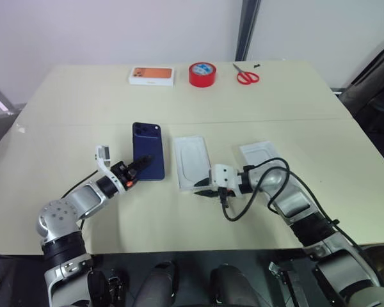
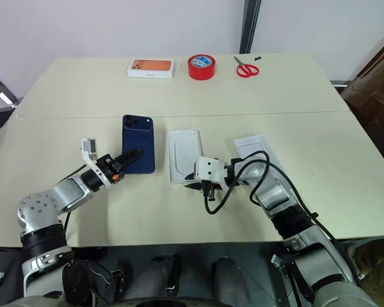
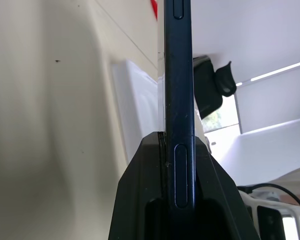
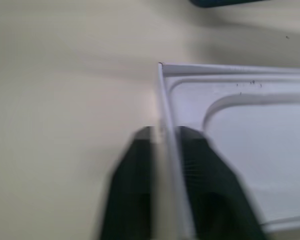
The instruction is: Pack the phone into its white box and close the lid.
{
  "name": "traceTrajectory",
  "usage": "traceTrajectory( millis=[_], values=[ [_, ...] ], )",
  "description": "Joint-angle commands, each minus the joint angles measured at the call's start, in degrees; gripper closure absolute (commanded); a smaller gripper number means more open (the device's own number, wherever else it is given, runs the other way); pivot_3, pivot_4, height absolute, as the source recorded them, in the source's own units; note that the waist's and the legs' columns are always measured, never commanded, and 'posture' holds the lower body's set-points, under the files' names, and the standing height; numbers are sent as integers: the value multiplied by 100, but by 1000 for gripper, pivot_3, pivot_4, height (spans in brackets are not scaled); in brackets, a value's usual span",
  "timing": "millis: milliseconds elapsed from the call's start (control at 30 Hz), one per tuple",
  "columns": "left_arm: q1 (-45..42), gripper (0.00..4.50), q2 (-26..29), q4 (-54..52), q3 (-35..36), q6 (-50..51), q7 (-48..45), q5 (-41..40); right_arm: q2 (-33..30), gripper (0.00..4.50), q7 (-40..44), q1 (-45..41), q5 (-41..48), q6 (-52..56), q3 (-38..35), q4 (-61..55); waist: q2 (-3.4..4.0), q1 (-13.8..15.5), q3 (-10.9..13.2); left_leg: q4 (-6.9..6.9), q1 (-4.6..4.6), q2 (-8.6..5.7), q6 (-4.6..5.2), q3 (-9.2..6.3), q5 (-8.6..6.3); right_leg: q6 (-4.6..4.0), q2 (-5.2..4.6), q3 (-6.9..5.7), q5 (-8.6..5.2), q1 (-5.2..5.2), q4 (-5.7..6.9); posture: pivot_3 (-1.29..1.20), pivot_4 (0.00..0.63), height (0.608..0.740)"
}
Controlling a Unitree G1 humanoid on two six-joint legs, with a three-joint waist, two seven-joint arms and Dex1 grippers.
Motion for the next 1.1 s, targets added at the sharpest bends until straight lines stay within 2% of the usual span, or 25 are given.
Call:
traceTrajectory(
  millis=[33,300,500,600,767,900,1100],
  values=[
    [-76,4500,-47,-353,-14,-121,82,-376,118,4461,-7,-15,121,204,-14,-220,0,1,0,0,0,0,0,0,0,0,0,0,0,0,0,0,150,734],
    [-236,4500,-286,-392,-194,-359,411,-463,459,4461,-614,60,-184,1460,231,-1131,0,1,0,-1,-3,1,-2,0,1,0,1,0,0,-5,1,0,150,734],
    [-33,4500,-475,-470,-433,-388,562,-536,357,4461,-712,94,-222,1896,272,-1347,0,6,0,5,-8,-3,-2,-1,1,0,0,0,0,-5,0,0,150,734],
    [47,4500,-557,-483,-596,-466,573,-473,257,3517,-634,120,-113,1878,210,-1465,0,9,0,3,-8,-2,-2,-1,1,0,0,0,0,-6,0,0,150,734],
    [82,4500,-553,-481,-802,-559,538,-436,69,947,-481,136,262,1975,-59,-1811,-2,7,1,4,-11,-2,-1,-1,1,0,0,0,0,-9,0,0,150,734],
    [45,4500,-561,-411,-972,-604,539,-379,-301,947,-341,152,548,2050,-479,-1851,-2,6,1,4,-14,-2,-1,-1,1,0,0,0,0,-11,0,0,150,734],
    [-1,4500,-616,-214,-1150,-519,687,-350,-700,947,-506,193,472,1773,-780,-1365,-5,18,3,8,-18,-3,20,-1,-10,0,-2,0,0,-10,-1,0,150,734]
  ],
)
